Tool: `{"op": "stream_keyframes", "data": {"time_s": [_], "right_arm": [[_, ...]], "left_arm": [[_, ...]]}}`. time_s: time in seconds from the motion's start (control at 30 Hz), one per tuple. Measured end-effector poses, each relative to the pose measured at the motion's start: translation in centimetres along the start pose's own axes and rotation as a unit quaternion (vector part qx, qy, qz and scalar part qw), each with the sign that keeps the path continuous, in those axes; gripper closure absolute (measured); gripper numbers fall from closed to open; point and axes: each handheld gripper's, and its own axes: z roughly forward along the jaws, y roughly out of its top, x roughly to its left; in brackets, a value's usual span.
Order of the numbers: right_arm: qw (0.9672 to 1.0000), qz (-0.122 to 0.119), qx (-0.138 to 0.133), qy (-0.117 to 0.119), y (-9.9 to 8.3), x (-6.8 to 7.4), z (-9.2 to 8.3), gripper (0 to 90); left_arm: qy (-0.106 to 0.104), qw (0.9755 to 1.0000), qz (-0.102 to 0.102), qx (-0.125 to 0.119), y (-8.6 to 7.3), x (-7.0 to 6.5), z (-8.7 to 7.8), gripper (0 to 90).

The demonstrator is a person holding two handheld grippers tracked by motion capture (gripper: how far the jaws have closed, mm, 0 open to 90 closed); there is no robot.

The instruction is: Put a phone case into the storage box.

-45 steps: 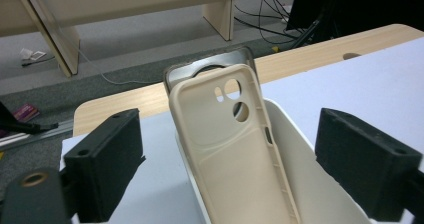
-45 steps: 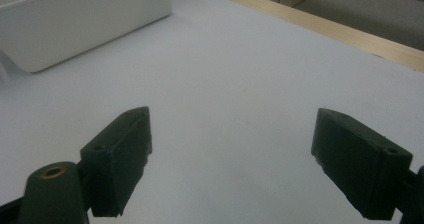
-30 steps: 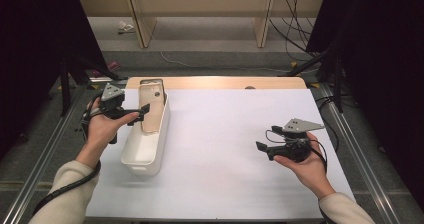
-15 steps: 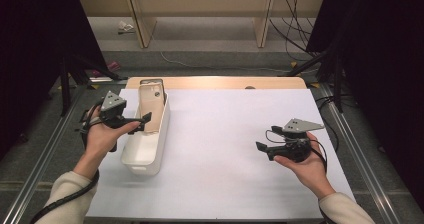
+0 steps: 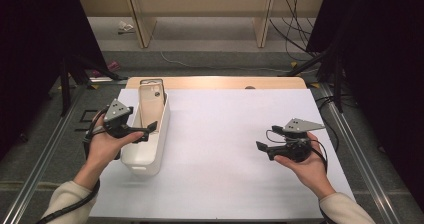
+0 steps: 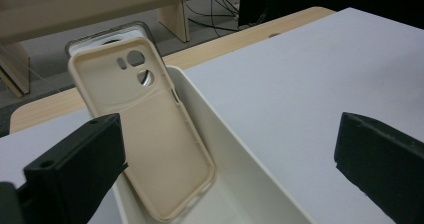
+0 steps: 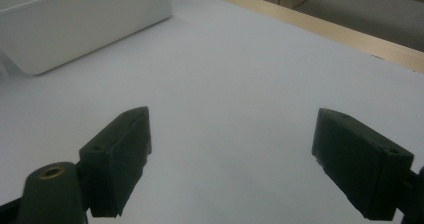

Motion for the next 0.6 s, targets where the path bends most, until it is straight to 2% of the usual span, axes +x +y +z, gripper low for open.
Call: {"op": "stream_keyframes", "data": {"time_s": [0.37,0.6], "right_arm": [[1.0000,-0.001,-0.001,0.001,0.0,0.1,0.0,16.8],[1.0000,-0.001,-0.002,0.002,0.0,0.1,0.0,16.8]], "left_arm": [[-0.029,0.9994,0.013,-0.013,-0.6,-2.0,-1.1,0.0],[-0.050,0.9981,0.027,-0.023,-1.2,-3.6,-1.8,0.0]]}}
